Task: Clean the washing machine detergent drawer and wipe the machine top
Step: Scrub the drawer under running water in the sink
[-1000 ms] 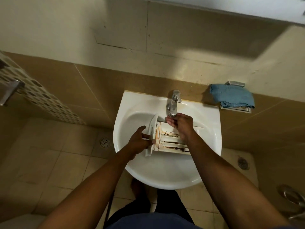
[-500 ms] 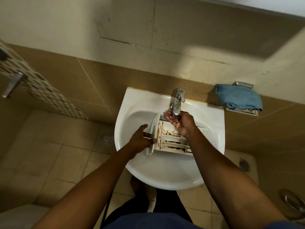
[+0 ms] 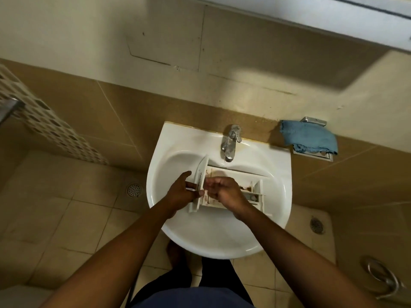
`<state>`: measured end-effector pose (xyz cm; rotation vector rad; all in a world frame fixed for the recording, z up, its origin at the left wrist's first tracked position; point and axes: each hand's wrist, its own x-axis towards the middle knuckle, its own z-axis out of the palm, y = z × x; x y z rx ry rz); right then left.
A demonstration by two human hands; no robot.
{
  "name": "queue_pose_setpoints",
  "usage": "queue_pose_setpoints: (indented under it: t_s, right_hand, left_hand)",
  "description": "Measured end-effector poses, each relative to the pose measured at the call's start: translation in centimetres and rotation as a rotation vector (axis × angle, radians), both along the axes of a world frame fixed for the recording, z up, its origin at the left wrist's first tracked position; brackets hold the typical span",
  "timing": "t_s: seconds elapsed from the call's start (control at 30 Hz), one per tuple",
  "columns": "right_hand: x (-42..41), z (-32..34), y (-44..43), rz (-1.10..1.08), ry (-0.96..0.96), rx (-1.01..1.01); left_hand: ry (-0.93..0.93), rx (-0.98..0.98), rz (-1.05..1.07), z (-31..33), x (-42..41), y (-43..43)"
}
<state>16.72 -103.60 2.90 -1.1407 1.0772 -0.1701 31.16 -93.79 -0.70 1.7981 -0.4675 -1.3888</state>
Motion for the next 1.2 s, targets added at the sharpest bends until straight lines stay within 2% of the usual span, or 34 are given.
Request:
queue_pose_setpoints:
  t_s: [0.1, 0.2, 0.3, 0.4, 0.47, 0.57, 0.7, 0.87, 1.0, 1.2]
  right_hand:
    - [-0.1, 0.2, -0.9, 0.064, 0.089, -0.124]
    - [0.7, 0.1, -2.7, 0.127, 0.16, -0.468]
    - [1.0, 0.4, -2.0, 0.439, 0.156, -0.795]
    - [-1.1, -0.7, 0.6, 0.746, 0.248, -0.974]
    - [-3.0, -1.1, 2.1, 0.86, 0.288, -1.078]
    - [-3.5, 0.5, 1.8, 0.847, 0.295, -1.095]
    - [-0.7, 0.7, -1.3, 0.639, 0.31, -1.057]
    - [-0.3, -1.9, 0.7, 0.831, 0.381, -1.079]
    - [-3.9, -1.0, 3.7, 0.916, 0.317, -1.182]
    - [-1.5, 0.4, -0.5, 0.728, 0.378, -1.072]
  left_hand:
    - [0.004, -0.001, -0.007, 0.0, 0.1, 0.1]
    - [0.004, 0.0, -0.008, 0.1, 0.1, 0.1]
    - [-0.005, -0.003, 0.004, 0.2, 0.0, 0.0]
    - [-0.013, -0.009, 0.007, 0.0, 0.0, 0.1]
    - [-0.015, -0.014, -0.01, -0.1, 0.1, 0.2]
    - [-0.014, -0.023, -0.015, 0.1, 0.1, 0.2]
    - [-0.001, -0.016, 0.009, 0.0, 0.1, 0.2]
    - [0.003, -0.02, 0.019, -0.1, -0.1, 0.1]
    - [-0.021, -0.017, -0.015, -0.4, 0.1, 0.2]
    - [0.019, -0.017, 0.018, -0.4, 0.1, 0.2]
